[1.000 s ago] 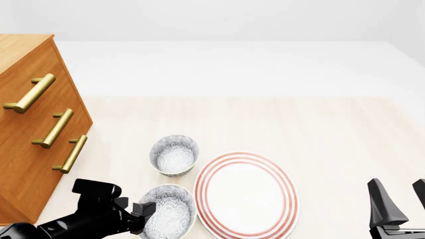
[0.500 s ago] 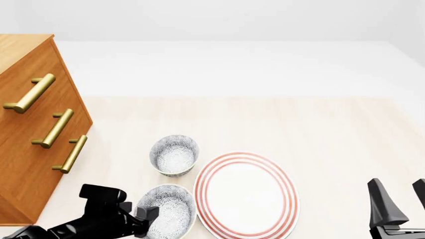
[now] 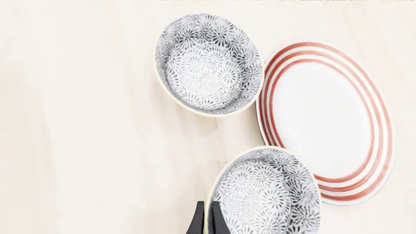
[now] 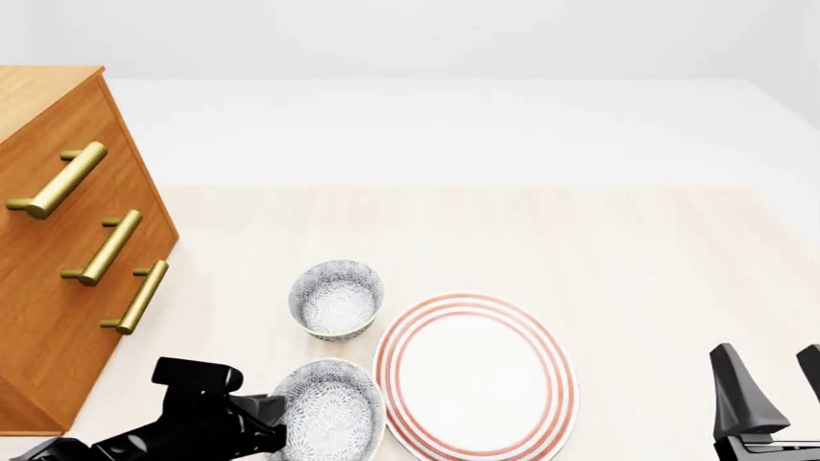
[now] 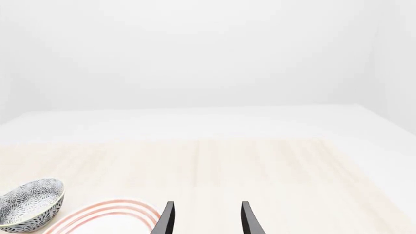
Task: Stack the bowl in the middle on the bowl at the back.
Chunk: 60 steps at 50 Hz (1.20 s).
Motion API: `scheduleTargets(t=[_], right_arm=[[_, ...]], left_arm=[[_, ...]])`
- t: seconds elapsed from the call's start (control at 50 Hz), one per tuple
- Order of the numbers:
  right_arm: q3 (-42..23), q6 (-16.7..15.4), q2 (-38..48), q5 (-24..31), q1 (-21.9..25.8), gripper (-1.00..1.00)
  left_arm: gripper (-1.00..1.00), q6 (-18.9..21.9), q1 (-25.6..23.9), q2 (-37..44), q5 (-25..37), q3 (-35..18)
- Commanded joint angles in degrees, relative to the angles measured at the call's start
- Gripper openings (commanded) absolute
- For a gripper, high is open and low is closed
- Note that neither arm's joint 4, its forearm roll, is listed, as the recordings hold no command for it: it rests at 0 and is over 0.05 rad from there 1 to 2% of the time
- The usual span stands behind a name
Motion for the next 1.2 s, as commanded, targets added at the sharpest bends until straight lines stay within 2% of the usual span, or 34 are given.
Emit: scheduleTargets(t=[0.02,0.18,0.36,0.7,0.92,1.1,1.2], right_arm=[[-0.03,0.01,-0.01,-0.03,0.04,1.0],[-0.16,-0.08,0.03,-0.07,0.23,1.0],[-0.17,-0.07,0.02,-0.15,0.28,1.0],[-0.26,-0.01,0.02,-0.11,0.25,1.0],[-0.31,-0.01,0.02,-0.1,0.24,1.0],[-0.38,-0.04,0.01,-0.08,0.22,1.0],[-0.45,-0.03,0.0,-0.1,0.14,1.0]], left_arm=[[-1.0,1.21,1.06,-3.08,3.6,-0.58],[-1.0,2.26,2.28,-12.0,13.31,-2.03],[-1.0,2.7,1.45,-22.18,26.0,-6.63],[-1.0,3.18,-0.59,-29.97,38.47,-13.75],[-1.0,4.22,-5.69,-33.46,51.05,-24.0],[-1.0,4.83,-9.36,-33.58,57.75,-29.94],[-1.0,4.36,-13.49,-32.55,60.34,-32.78]])
